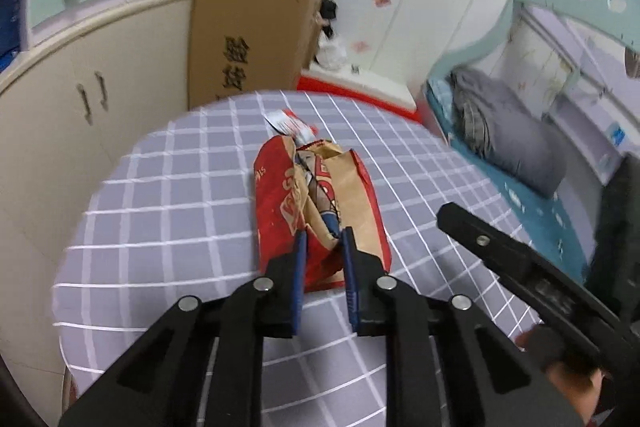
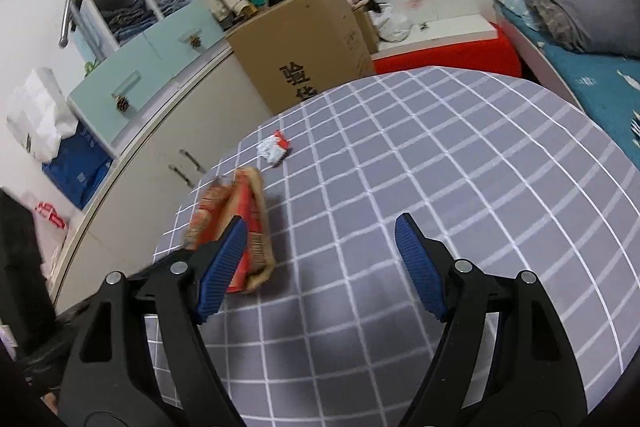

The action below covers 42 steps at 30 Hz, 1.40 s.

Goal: Collect trash
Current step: 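Grasp the white-red candy wrapper with the right gripper, then carry the red bag and candy wrapper over the wastebasket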

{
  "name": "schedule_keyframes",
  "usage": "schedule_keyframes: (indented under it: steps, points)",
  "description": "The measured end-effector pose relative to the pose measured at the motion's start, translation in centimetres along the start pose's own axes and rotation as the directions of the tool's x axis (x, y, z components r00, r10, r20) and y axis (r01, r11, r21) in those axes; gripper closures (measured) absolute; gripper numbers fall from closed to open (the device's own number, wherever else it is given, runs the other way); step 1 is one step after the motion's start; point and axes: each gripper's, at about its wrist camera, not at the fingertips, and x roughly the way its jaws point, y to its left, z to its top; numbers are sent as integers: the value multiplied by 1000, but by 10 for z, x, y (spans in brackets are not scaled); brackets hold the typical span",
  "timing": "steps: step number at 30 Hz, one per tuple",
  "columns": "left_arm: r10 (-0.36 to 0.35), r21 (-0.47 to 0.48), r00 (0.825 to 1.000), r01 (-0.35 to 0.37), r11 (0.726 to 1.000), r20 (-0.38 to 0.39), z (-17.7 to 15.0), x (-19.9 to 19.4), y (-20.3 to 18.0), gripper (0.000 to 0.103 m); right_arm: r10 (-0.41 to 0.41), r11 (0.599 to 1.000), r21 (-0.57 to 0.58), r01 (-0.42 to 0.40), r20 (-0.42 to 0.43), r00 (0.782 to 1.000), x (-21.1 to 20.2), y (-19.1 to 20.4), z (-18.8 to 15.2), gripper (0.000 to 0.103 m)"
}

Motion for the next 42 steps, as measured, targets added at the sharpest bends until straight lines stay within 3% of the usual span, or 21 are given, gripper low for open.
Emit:
schedule_keyframes:
  steps: [3, 7, 12, 16, 19, 22, 26, 32, 37, 42]
  points:
    - [45, -53, 997, -41, 998, 70, 10, -20, 24, 87, 13, 998, -54, -15, -22, 1000, 15, 16, 8, 28]
    - [189, -100, 973, -177, 979, 130, 26, -29, 55, 87, 13, 988, -153, -26, -88, 996, 52, 39, 25, 28]
    - [308, -165, 942, -285, 944, 132, 42, -22, 92, 87, -49, 962, -272, 9, -143, 988, 113, 62, 45, 28]
    - [343, -201, 932, -316, 927, 117, 51, -15, 115, 87, -108, 946, -320, 57, -146, 983, 151, 74, 60, 28]
    - [357, -218, 928, -327, 919, 111, 53, -14, 130, 87, -135, 936, -345, 70, -169, 976, 175, 78, 66, 35]
    - [361, -232, 926, -331, 915, 105, 52, -16, 141, 87, -157, 931, -359, 71, -218, 963, 194, 79, 66, 53]
    - [357, -241, 929, -326, 914, 98, 44, -23, 150, 87, -189, 908, -407, 101, -184, 965, 191, 81, 60, 81]
    - [337, -248, 936, -304, 920, 100, 30, -46, 157, 87, -159, 914, -397, 86, -156, 975, 160, 88, 42, 83]
    - [323, -273, 941, -287, 918, 97, 9, -73, 165, 87, -41, 923, -385, -25, -163, 986, 119, 124, 16, 83]
    - [342, -307, 934, -298, 904, 100, -19, -114, 183, 87, 102, 902, -394, -175, -199, 975, 85, 183, -21, 83]
